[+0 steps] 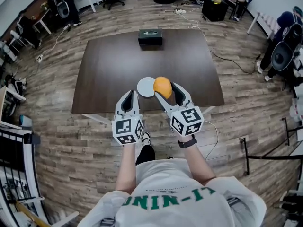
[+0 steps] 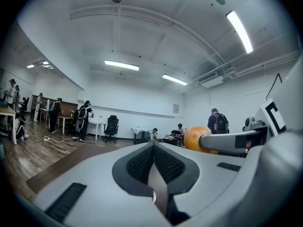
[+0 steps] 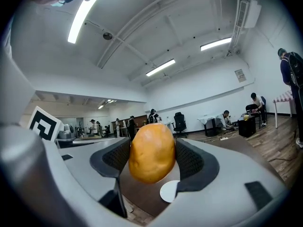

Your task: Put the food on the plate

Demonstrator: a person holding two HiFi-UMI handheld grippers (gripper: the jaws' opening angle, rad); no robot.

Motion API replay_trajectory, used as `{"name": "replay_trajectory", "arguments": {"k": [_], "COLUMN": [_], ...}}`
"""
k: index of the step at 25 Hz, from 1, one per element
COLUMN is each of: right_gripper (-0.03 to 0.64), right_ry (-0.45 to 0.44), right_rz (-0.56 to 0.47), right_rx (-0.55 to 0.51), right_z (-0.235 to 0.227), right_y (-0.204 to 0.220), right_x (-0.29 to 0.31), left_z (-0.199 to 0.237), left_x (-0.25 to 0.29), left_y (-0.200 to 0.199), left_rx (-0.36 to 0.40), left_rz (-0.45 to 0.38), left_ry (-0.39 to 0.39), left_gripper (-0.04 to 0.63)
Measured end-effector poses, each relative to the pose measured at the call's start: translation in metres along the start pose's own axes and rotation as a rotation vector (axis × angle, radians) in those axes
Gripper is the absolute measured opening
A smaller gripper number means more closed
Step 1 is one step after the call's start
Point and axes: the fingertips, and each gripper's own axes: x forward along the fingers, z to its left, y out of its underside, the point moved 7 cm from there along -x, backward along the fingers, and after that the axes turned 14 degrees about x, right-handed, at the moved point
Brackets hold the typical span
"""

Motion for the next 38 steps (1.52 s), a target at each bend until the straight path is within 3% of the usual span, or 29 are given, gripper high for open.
{"name": "replay_trajectory", "arguments": {"k": [8, 16, 25, 38], "right_gripper": [0.313, 0.313, 0.313, 0.313], "right_ry": [0.007, 0.081, 0.183, 0.184], "right_rz": [-0.022, -0.021, 0.009, 0.126], "right_rx": [-0.016, 0.017, 0.026, 0.059], "right_z": [0.015, 0.014, -0.029, -0.087], "right_y": [-0.026, -0.004, 0.003, 0.035], "right_x": [0.116, 0.18, 0.206, 0.24], "left_z": [0.094, 0.15, 0.145, 0.128], "left_x": [0.084, 0.133, 0.182, 0.234], "left_y": [-0.012, 0.017, 0.044, 0.087], "left_rx": [0.0, -0.019, -0.013, -0.013], "left_rz": [-0.055, -0.069, -0.048, -0.02], "left_ry": [0.06, 0.159, 0.275, 0.303], "left_gripper": [0.014, 0.014, 0.012, 0.011]}}
